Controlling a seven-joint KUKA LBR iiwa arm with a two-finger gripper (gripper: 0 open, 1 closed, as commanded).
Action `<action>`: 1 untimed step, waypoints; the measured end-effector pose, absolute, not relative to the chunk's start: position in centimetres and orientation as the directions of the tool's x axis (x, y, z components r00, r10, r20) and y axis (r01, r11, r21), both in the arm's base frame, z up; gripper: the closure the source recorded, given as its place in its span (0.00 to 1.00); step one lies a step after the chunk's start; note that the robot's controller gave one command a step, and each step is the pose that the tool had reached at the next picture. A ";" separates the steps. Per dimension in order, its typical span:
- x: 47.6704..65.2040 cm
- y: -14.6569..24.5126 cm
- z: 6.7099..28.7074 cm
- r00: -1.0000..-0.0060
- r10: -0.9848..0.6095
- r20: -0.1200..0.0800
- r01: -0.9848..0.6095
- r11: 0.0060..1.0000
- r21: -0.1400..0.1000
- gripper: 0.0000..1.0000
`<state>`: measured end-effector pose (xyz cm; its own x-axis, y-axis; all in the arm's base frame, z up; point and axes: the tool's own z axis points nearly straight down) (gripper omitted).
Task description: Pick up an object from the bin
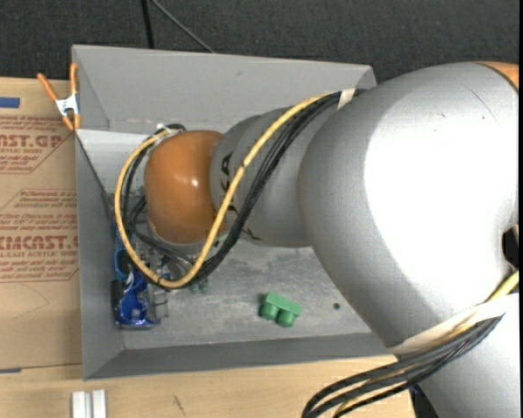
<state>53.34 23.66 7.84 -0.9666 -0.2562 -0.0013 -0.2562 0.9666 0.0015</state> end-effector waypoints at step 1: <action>53.4 23.7 7.8 -0.967 -0.256 -0.002 -0.256 0.967 0.002 1.00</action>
Offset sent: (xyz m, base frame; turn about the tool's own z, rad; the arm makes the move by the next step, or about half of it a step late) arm 0.0000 0.0000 0.0000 0.0000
